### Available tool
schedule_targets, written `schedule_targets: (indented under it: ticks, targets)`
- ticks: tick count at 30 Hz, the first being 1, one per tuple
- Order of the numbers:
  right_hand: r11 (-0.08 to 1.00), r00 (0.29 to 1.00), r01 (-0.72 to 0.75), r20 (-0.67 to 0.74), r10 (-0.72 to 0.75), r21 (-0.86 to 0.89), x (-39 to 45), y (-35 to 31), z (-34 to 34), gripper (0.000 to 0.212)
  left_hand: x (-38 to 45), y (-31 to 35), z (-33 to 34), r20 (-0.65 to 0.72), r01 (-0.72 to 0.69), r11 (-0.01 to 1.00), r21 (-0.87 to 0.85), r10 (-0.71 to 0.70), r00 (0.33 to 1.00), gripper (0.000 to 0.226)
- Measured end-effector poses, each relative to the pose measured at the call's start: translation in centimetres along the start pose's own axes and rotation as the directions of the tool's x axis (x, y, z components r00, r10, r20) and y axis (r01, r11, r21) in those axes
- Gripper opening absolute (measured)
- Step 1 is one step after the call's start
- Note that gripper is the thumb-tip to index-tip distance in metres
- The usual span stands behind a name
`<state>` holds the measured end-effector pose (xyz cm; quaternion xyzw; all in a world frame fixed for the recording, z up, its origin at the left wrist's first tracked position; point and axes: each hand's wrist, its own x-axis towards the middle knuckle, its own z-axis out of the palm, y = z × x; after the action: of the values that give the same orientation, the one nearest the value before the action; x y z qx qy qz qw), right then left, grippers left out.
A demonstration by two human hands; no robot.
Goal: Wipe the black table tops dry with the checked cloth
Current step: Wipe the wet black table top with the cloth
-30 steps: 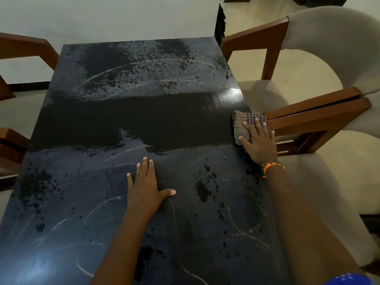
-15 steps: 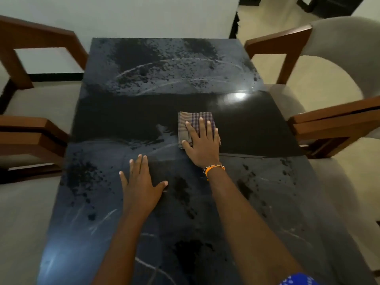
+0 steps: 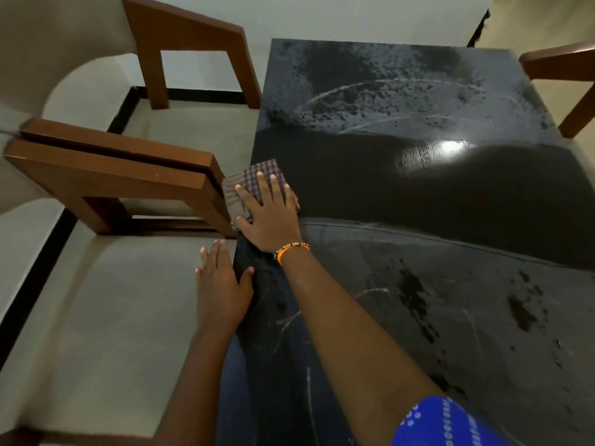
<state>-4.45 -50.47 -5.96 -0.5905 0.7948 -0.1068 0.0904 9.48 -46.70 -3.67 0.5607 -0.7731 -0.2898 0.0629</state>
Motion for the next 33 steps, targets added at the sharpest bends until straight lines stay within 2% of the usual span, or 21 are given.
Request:
schedule_targets:
  ticks: [3, 5, 9, 11, 13, 17, 19, 21, 23, 25, 28, 33]
  targets:
    - [0.996, 0.997, 0.084, 0.005, -0.083, -0.04, -1.3, 0.9, -0.3, 0.06, 0.1, 0.7, -0.2, 0.07, -0.043, 0.996, -0.084, 0.049, 0.996, 0.061]
    - [0.996, 0.997, 0.071, -0.01, -0.071, -0.046, -2.5, 3.4, -1.0, 0.06, 0.1, 1.2, -0.2, 0.093, -0.039, 0.989, -0.144, 0.053, 0.994, 0.058]
    - [0.988, 0.989, -0.143, -0.057, 0.14, -0.063, -6.0, 11.6, -3.5, 0.06, -0.3, 1.9, 0.3, 0.088, 0.031, 0.987, -0.158, -0.017, 0.996, 0.066]
    - [0.955, 0.955, -0.29, -0.087, 0.284, -0.063, -8.3, 16.0, -4.8, 0.061, -0.6, 1.8, 0.5, 0.081, 0.036, 0.984, -0.177, -0.022, 0.996, 0.067]
    - [0.907, 0.904, -0.421, -0.078, 0.42, 0.009, -10.1, 19.2, -6.0, 0.06, -0.5, 1.4, 0.4, 0.072, 0.034, 0.976, -0.215, -0.019, 0.997, 0.06]
    - [0.839, 0.837, -0.532, -0.073, 0.542, 0.117, -10.1, 18.5, -6.0, 0.059, 0.1, 1.2, -0.3, 0.071, 0.072, 0.943, -0.324, -0.052, 0.996, 0.051]
    - [0.866, 0.86, -0.497, -0.095, 0.501, 0.06, -9.0, 15.4, -4.8, 0.062, 0.1, 1.0, -0.6, 0.104, 0.104, 0.924, -0.369, -0.07, 0.992, 0.053]
    - [0.914, 0.912, -0.405, -0.087, 0.401, -0.024, -7.7, 11.2, -3.2, 0.063, 0.1, 0.6, -1.0, 0.176, 0.163, 0.871, -0.462, -0.091, 0.98, 0.051]
    - [0.953, 0.953, -0.302, -0.042, 0.301, -0.027, -6.4, 6.0, -1.6, 0.062, 0.1, -0.1, -1.4, 0.262, 0.27, 0.739, -0.617, -0.131, 0.956, 0.044]
    - [0.984, 0.983, -0.181, -0.015, 0.181, 0.006, -5.8, 0.8, 0.0, 0.06, -0.4, -0.6, -1.8, 0.271, 0.303, 0.638, -0.708, -0.15, 0.951, 0.041]
    - [0.998, 1.0, -0.026, 0.004, 0.026, 0.054, -6.1, -3.9, 1.5, 0.053, -1.5, -1.3, -2.1, 0.23, 0.283, 0.63, -0.723, -0.166, 0.959, 0.053]
    - [0.999, 0.999, 0.037, -0.024, -0.037, -0.007, -7.1, -1.5, 1.1, 0.051, -2.4, -1.5, -2.4, 0.215, 0.256, 0.695, -0.672, -0.148, 0.965, 0.058]
